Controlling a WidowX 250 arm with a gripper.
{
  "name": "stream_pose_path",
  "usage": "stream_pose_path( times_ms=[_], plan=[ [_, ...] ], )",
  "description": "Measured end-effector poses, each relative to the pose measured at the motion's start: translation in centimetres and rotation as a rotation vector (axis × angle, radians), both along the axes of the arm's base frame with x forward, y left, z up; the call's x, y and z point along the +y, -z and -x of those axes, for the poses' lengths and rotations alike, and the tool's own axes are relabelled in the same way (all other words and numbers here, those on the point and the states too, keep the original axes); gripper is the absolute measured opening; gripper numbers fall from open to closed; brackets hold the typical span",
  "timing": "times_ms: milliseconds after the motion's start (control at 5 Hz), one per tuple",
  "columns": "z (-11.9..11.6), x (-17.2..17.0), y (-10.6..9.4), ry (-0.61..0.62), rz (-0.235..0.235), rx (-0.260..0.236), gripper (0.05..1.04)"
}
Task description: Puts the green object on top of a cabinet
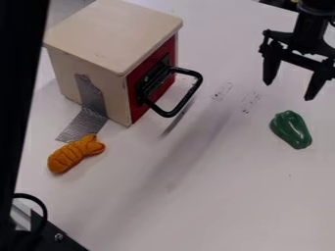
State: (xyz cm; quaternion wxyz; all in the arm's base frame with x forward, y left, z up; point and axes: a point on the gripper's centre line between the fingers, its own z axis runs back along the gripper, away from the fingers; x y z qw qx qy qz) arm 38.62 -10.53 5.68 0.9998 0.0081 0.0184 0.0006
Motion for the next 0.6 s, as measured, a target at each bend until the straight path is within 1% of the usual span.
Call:
stream_pose_path(
  times_ms=[200,400,600],
  plan=[
    [-0.4,-1.3,1.5,-0.070,-0.027,0.028,1.000],
    [-0.1,-2.3,2.3,-0.163,-0.046,0.016,1.000],
    [0.2,-2.3,3.1,-0.216,-0.058,0.035,1.000]
  ],
)
